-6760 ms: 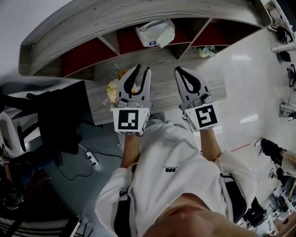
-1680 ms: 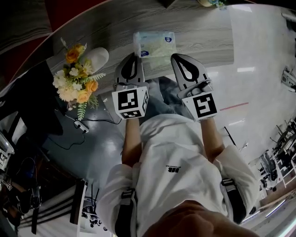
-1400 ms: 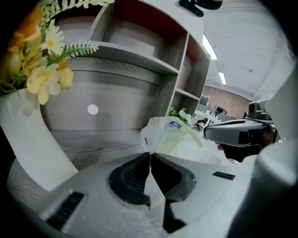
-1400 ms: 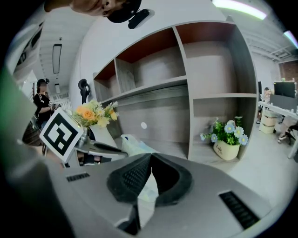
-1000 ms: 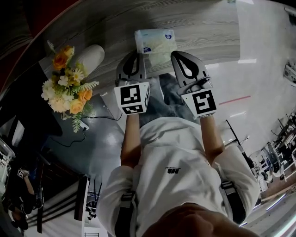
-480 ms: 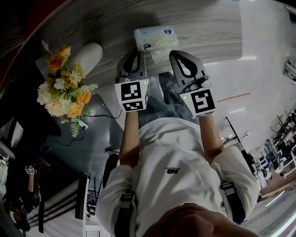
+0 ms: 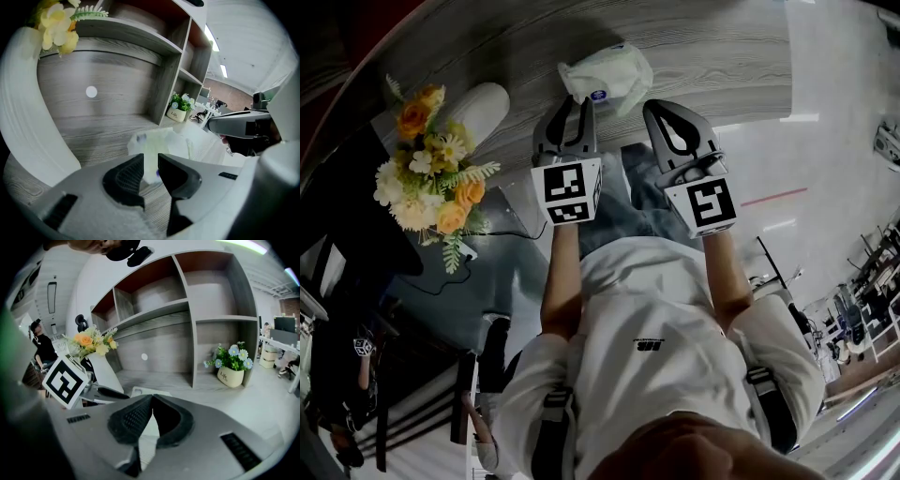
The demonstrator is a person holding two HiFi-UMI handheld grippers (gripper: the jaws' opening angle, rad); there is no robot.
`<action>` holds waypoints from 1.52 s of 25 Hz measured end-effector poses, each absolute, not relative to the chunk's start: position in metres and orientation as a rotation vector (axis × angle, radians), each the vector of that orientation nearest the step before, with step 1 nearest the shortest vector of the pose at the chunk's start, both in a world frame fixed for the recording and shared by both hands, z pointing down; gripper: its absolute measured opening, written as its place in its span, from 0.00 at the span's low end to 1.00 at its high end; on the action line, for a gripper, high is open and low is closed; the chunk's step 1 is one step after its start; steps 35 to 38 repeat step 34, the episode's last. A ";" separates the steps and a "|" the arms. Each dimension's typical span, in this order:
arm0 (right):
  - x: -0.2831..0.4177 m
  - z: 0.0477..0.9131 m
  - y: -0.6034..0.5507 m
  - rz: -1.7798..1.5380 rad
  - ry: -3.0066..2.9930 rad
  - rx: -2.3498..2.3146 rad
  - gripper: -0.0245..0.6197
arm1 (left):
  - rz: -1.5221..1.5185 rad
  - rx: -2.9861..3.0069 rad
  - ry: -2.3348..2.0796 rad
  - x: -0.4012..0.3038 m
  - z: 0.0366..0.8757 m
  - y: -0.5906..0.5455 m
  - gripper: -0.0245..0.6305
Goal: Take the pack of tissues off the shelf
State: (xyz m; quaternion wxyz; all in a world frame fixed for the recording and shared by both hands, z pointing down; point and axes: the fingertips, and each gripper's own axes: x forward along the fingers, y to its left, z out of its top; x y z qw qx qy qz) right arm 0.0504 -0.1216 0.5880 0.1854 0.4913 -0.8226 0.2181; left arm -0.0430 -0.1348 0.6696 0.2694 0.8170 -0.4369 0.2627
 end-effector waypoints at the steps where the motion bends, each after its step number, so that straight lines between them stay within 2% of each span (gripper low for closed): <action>1: 0.050 0.587 -0.122 0.614 -2.319 1.385 0.08 | 0.708 2.202 -1.177 -0.043 0.669 -0.135 0.19; 38: 0.039 0.573 -0.111 0.552 -2.342 1.346 0.08 | 0.617 2.263 -1.250 -0.059 0.614 -0.123 0.19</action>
